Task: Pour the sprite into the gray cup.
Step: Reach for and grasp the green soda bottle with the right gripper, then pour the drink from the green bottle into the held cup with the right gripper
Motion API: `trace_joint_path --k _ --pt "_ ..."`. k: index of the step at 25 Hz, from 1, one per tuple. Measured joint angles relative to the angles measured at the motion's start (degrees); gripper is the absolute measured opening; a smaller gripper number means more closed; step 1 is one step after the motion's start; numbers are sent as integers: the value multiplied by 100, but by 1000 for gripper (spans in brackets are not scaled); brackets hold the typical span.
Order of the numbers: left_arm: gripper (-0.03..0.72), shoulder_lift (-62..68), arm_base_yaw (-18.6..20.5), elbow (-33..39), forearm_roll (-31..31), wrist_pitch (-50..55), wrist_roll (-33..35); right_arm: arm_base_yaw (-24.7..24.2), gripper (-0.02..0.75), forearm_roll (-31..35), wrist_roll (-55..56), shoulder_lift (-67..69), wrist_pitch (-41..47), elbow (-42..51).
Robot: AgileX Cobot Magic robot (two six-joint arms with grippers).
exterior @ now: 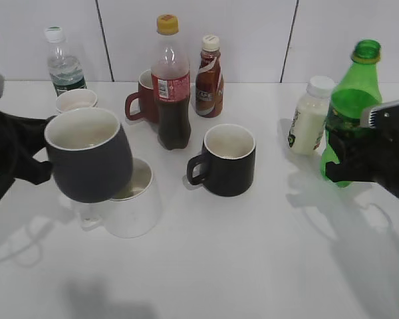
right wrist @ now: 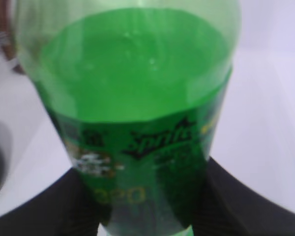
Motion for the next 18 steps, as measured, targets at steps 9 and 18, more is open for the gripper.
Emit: trace_joint_path --k 9,18 --pt "47 0 -1064 -543 -5 736 0 1233 347 1427 -3557 -1464 1587 -158" --pt "47 189 -1790 -1060 -10 1170 -5 2115 347 2541 -6792 -1586 1708 -873"
